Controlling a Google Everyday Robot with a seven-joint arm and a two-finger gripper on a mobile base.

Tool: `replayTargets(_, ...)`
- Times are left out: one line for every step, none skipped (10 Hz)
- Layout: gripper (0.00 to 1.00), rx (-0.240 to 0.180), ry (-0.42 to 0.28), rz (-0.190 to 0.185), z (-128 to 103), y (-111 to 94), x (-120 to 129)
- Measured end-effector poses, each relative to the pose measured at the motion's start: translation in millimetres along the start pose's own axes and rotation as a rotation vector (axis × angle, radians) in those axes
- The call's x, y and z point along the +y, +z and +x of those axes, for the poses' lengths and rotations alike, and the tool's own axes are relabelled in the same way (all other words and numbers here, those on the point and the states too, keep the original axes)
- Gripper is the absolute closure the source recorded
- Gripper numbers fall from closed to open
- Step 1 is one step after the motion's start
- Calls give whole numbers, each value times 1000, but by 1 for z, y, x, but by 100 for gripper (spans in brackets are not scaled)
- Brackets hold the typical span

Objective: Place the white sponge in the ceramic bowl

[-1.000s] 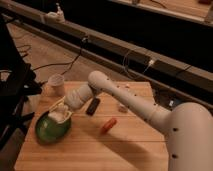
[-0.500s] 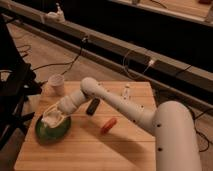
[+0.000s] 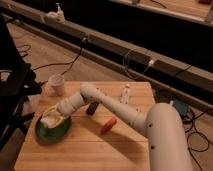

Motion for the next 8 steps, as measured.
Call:
replayTargets(28, -20, 26, 18, 3, -2, 0)
replayTargets(28, -20, 31, 25, 4, -5, 0)
replayTargets(28, -21, 31, 22, 4, -4, 0)
replayTargets(28, -23, 30, 20, 2, -2, 0)
replayTargets(28, -22, 31, 21, 3, -3, 0)
replayTargets(28, -21, 32, 23, 3, -4, 0)
replayTargets(28, -21, 32, 23, 3, -4, 0)
replayTargets(28, -22, 31, 21, 3, -3, 0)
